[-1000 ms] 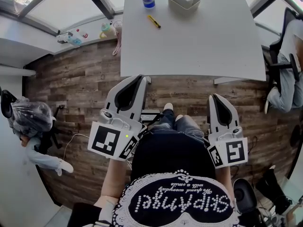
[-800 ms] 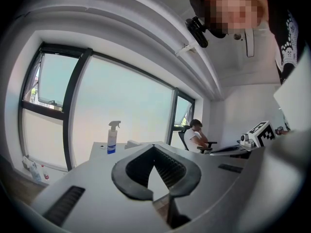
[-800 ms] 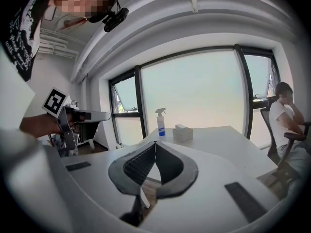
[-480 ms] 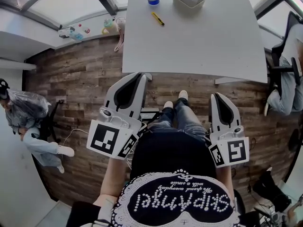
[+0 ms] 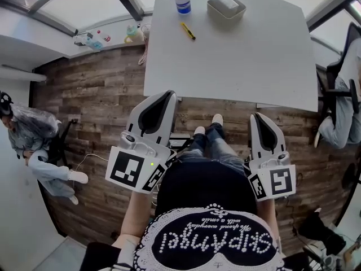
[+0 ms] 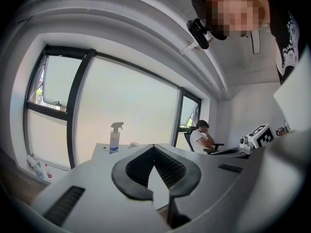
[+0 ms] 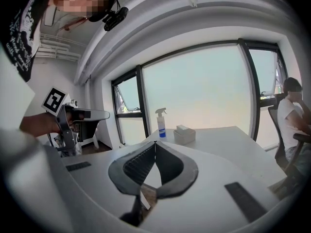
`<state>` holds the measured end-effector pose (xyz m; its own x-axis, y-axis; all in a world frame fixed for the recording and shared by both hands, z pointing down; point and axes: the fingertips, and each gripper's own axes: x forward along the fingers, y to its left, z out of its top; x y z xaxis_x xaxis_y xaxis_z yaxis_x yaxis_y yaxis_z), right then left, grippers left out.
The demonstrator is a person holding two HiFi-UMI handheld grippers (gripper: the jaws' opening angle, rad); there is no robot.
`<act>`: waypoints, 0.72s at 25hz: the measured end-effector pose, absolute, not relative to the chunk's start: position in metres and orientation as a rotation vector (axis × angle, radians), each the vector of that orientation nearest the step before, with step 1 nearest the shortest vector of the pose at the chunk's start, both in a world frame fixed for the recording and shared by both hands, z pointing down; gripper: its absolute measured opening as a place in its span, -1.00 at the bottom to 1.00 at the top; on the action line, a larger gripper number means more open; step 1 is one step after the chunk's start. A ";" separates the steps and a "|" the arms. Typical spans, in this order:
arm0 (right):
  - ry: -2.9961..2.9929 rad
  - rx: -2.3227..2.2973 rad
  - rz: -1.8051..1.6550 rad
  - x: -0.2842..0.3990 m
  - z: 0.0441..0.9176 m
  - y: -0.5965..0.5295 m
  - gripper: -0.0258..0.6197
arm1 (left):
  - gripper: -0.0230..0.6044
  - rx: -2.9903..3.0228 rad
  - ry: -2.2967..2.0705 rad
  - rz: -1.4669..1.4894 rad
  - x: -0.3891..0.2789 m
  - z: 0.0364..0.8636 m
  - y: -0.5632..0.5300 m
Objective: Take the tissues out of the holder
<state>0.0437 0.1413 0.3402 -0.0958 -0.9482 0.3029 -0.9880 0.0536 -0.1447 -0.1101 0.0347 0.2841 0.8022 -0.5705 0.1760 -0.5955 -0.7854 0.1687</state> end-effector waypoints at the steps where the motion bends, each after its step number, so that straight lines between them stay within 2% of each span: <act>1: -2.184 2.019 0.481 0.048 0.341 0.139 -0.89 | -0.92 2.773 -0.910 0.170 -0.106 0.284 0.033; 18: -2.216 2.002 0.486 0.108 0.347 0.101 -0.89 | -0.92 2.776 -0.957 0.170 -0.051 0.281 -0.001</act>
